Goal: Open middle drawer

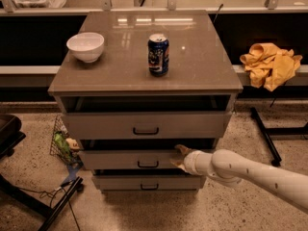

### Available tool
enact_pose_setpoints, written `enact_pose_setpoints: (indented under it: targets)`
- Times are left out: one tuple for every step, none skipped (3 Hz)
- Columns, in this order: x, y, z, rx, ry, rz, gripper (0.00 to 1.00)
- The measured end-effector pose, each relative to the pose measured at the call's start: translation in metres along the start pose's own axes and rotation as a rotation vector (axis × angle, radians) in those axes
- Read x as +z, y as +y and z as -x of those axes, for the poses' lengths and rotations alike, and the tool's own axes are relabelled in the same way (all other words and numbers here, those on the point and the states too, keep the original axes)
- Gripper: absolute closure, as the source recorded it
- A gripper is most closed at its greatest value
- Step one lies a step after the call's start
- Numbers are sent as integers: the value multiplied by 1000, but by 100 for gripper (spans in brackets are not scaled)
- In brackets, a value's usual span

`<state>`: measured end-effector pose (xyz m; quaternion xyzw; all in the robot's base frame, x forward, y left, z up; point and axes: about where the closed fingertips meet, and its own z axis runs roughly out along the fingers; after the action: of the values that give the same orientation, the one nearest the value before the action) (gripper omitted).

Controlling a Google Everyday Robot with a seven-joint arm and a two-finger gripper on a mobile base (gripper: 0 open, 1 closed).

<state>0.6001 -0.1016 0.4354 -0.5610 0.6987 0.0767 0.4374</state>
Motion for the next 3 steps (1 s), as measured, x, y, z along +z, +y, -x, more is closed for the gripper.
enact_pose_setpoints:
  targets:
    - [0, 0, 0, 0, 0, 0, 5]
    - [1, 1, 1, 0, -1, 2, 0]
    - [1, 1, 1, 0, -1, 2, 0]
